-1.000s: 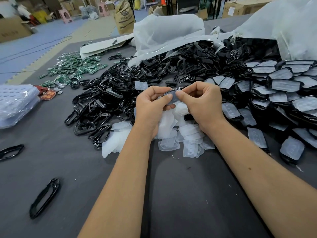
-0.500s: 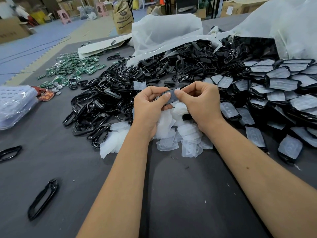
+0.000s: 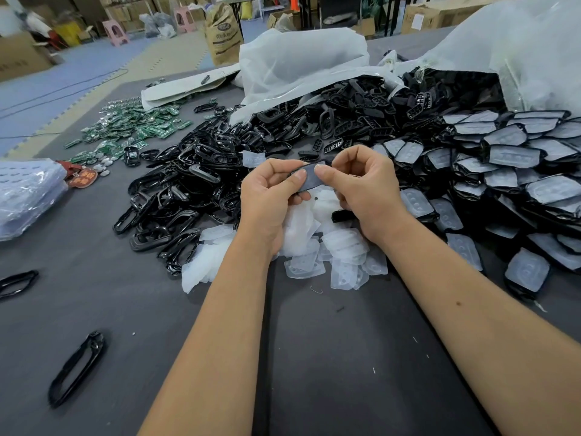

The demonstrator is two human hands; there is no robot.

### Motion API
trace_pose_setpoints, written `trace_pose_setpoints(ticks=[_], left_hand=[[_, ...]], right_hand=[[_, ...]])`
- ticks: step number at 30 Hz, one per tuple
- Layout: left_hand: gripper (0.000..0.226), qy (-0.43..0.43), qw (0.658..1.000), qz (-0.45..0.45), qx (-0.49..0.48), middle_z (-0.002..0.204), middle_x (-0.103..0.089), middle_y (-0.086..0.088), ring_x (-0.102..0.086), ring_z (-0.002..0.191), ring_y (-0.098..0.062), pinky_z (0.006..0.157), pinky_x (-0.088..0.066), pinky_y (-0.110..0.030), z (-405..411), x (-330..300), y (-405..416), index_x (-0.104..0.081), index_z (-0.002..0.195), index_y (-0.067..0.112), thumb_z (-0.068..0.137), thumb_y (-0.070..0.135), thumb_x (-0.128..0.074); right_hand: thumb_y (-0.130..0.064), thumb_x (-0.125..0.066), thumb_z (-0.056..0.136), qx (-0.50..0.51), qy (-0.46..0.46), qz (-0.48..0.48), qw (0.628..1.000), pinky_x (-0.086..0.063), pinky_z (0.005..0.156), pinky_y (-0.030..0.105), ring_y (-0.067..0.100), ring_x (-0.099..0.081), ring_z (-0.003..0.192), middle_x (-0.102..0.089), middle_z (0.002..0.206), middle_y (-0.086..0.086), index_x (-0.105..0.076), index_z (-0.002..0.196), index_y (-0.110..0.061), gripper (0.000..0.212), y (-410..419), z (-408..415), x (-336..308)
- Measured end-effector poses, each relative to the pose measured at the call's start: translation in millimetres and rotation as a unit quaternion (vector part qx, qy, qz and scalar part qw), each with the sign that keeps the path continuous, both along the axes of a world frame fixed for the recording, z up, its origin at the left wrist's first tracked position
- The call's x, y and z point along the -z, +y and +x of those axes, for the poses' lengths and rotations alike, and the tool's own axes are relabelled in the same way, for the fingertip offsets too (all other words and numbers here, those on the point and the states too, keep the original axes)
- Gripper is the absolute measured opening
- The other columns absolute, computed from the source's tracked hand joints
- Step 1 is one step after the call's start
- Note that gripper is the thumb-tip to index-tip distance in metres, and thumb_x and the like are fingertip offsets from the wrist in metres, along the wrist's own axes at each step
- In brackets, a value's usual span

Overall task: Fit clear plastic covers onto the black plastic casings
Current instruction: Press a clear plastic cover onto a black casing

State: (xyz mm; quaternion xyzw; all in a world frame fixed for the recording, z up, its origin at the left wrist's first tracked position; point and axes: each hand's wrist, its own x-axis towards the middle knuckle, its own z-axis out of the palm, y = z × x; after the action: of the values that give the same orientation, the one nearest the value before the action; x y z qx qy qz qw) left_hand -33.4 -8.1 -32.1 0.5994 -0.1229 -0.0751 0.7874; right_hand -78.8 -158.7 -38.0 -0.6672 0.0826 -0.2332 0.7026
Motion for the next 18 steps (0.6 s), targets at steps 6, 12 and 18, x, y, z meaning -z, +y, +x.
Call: trace_pose_setpoints(ticks=[6, 12, 18], left_hand=[[0.015, -0.017, 1.0, -0.002, 0.015, 0.077, -0.073, -0.009, -0.06, 0.058, -0.015, 0.059, -0.049, -0.02, -0.4, -0.9, 1.2, -0.072, 0.097, 0.007, 0.095, -0.006, -0.064], [0.013, -0.027, 1.0, 0.005, 0.01, 0.077, -0.072, -0.008, -0.061, 0.058, -0.014, 0.059, -0.05, -0.019, 0.0, 0.6, -0.4, -0.072, 0.1, 0.007, 0.096, -0.003, -0.065], [0.013, -0.049, 0.998, 0.026, -0.001, 0.077, -0.072, -0.006, -0.063, 0.058, -0.013, 0.061, -0.053, -0.02, -1.2, 2.4, -2.5, -0.072, 0.096, 0.008, 0.092, -0.004, -0.071]], right_hand=[[-0.011, -0.082, 0.087, -0.058, 0.007, 0.048, 0.997, -0.038, 0.044, 0.022, 0.012, -0.051, 0.054, -0.062, 0.066, -0.002, -0.07, 0.087, -0.012, 0.013, -2.8, -1.1, -3.6], [-0.01, -0.077, 0.092, -0.041, 0.005, 0.013, 0.999, -0.043, 0.046, 0.025, 0.015, -0.058, 0.055, -0.065, 0.068, 0.005, -0.07, 0.087, -0.006, 0.009, -0.4, -1.2, -3.3], [-0.006, -0.074, 0.093, -0.003, -0.003, -0.019, 1.0, -0.044, 0.041, 0.026, 0.014, -0.055, 0.046, -0.062, 0.056, 0.001, -0.067, 0.079, -0.007, 0.015, 1.8, -1.2, -0.4]])
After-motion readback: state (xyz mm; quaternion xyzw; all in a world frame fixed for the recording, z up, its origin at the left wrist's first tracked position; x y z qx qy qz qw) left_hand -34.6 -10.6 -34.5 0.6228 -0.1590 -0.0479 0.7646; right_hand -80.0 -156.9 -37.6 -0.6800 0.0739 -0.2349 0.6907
